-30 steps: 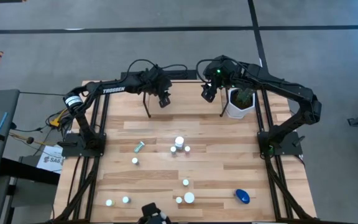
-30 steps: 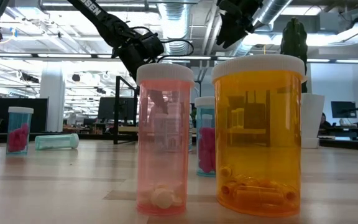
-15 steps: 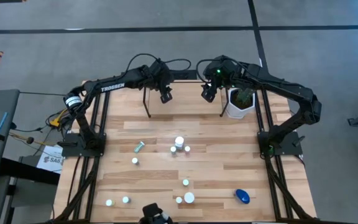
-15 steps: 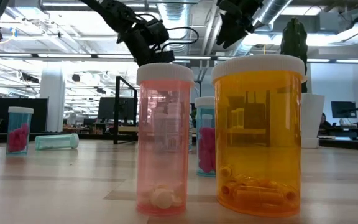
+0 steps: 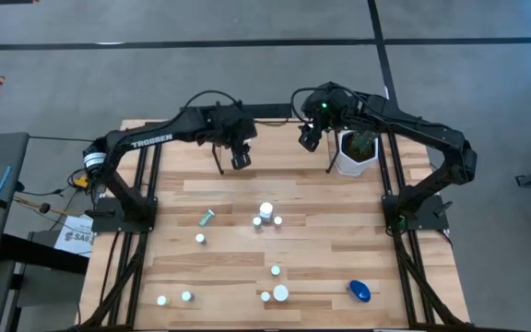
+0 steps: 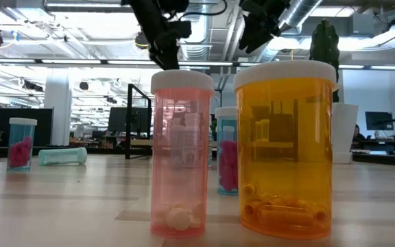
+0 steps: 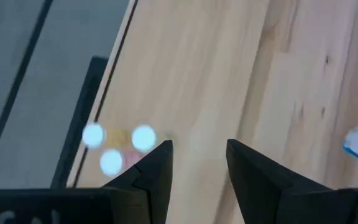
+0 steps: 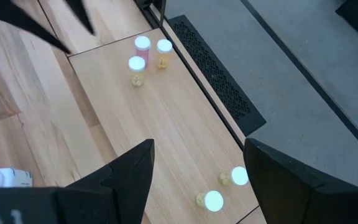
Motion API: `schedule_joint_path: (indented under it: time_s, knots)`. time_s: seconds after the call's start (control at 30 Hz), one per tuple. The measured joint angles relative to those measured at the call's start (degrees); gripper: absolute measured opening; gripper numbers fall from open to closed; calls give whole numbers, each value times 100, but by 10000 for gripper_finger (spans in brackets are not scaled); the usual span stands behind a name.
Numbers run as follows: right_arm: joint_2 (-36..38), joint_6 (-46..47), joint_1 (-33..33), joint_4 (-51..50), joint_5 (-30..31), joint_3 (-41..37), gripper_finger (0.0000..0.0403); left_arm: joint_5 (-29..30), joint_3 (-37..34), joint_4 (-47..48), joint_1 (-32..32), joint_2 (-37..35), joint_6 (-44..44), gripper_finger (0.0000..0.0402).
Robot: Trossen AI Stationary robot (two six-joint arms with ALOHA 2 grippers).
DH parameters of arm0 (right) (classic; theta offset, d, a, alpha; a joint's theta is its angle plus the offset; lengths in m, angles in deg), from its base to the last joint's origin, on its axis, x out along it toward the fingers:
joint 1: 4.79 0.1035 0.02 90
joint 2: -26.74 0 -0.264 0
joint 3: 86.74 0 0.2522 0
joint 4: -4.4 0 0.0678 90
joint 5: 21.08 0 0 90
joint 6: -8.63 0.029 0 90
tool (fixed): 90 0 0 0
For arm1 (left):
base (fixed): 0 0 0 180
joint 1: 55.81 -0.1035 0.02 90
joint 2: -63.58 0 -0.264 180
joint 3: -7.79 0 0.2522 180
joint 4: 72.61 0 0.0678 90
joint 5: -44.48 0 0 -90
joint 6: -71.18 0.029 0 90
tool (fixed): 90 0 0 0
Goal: Pick and place medicine bottles onto shelf by color
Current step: Put the blue pill bottle on the shelf
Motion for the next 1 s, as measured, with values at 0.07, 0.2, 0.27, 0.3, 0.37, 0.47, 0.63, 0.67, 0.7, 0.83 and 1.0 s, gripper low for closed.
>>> schedule_joint_path:
  time_s: [0.07,0.2,0.27,0.3,0.37,0.47,0.63,0.67,0.7,0.83,1.0]
  knots:
    - [0,-2,0,0,0,0,270,307,0,349,194,-83,-329,139]
    - [0,0,0,0,0,0,270,871,0,1050,570,-178,-1106,139]
    - [0,0,0,1,0,0,270,1020,0,1389,731,-179,-1571,143]
    - [0,-1,0,0,0,0,270,1056,-4,1606,807,-175,-1803,146]
    - [0,0,-1,1,0,0,270,1107,-7,1948,991,-175,-2256,154]
    - [0,0,0,2,0,0,270,1212,-108,2174,1332,-182,-2767,168]
    - [0,-1,0,0,-1,0,270,1214,-322,2543,1965,-234,-3832,184]
    - [0,0,0,0,0,0,270,1211,-359,2620,2108,-234,-4060,185]
    - [0,0,0,0,-2,0,270,1212,-407,2655,2265,-234,-4277,187]
    - [0,-1,-1,2,0,0,270,1030,-708,2783,2829,-295,-5183,192]
    - [0,-2,0,2,0,0,270,615,-1141,2628,3493,-433,-6234,201]
